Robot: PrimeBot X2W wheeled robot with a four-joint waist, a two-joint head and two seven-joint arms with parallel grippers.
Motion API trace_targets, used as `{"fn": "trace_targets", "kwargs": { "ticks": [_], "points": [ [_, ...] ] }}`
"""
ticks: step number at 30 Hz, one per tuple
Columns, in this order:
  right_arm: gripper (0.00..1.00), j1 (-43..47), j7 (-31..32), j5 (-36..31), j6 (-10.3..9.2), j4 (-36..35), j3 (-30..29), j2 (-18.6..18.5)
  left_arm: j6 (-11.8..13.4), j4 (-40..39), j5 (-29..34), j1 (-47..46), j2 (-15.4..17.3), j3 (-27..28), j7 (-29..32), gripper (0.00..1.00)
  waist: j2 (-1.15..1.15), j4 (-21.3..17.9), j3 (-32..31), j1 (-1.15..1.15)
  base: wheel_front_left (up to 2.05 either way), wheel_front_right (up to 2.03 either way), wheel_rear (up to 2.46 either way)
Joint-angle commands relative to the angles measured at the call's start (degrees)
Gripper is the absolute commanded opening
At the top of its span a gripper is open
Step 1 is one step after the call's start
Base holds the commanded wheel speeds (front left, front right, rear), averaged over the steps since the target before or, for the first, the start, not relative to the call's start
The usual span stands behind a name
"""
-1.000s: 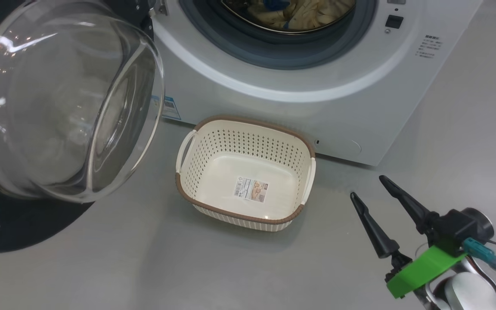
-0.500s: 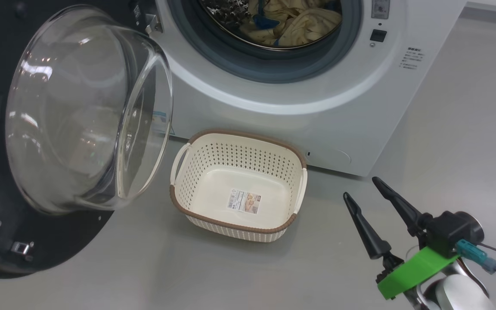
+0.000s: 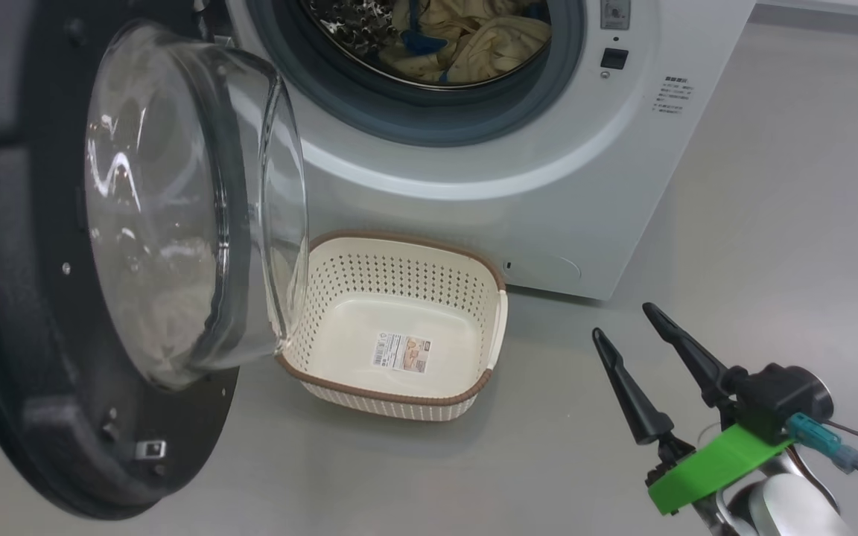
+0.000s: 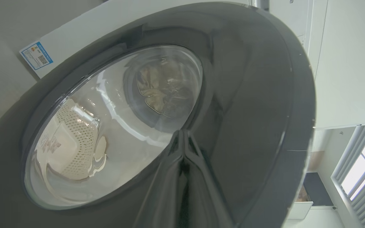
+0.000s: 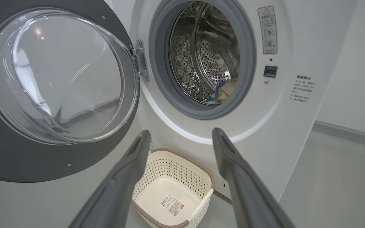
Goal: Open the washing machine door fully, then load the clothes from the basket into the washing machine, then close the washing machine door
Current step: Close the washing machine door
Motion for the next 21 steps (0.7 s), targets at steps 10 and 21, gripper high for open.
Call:
{"fn": "trace_targets", "kwargs": {
  "ticks": [10,21],
  "points": [
    [1.0,-1.1,-0.4,0.2,-0.16,-1.7,0.4,0.6,8.0,-4.9,1.5,-7.4,-1.7,-4.3,-0.7,0.0,0.0,-2.0,0.2,0.0,0.0,0.0,0.0],
    [1.0,-1.4,-0.4,0.3,-0.16,-1.5,0.3,0.9,3.9,0.3,4.3,-12.8,-9.6,-11.9,-5.4,0.0,0.0,-4.7,-0.7,0.0,0.0,0.0,0.0]
  ]
}}
